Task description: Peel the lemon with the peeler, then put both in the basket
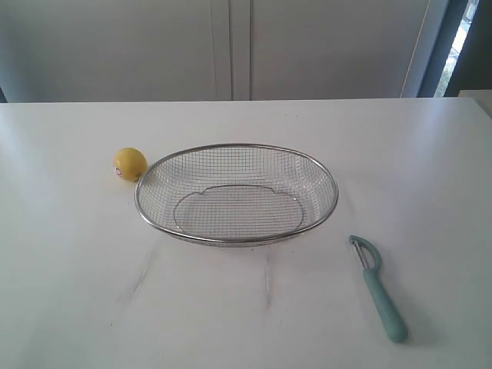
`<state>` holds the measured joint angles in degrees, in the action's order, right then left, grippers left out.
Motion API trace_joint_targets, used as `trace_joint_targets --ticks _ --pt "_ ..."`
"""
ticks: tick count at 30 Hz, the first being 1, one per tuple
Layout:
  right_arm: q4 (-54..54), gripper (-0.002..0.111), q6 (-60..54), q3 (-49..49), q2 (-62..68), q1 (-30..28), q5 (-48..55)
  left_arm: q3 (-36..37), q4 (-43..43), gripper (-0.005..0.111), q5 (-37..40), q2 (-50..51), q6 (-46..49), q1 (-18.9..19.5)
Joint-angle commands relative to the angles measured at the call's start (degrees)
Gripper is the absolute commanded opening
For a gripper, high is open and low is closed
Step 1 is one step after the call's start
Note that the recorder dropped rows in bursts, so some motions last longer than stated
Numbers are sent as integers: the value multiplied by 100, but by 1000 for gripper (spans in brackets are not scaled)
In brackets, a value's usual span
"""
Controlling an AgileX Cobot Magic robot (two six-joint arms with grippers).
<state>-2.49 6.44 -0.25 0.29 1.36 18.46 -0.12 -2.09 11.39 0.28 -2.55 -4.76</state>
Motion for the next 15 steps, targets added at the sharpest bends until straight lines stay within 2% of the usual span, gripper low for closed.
trace_joint_targets --ticks 1,15 --pt "-35 0 -12 25 -29 31 -160 12 -42 0 -19 -28 2 8" --pt "-35 0 -12 25 -29 31 -2246 12 -42 0 -19 -28 2 8"
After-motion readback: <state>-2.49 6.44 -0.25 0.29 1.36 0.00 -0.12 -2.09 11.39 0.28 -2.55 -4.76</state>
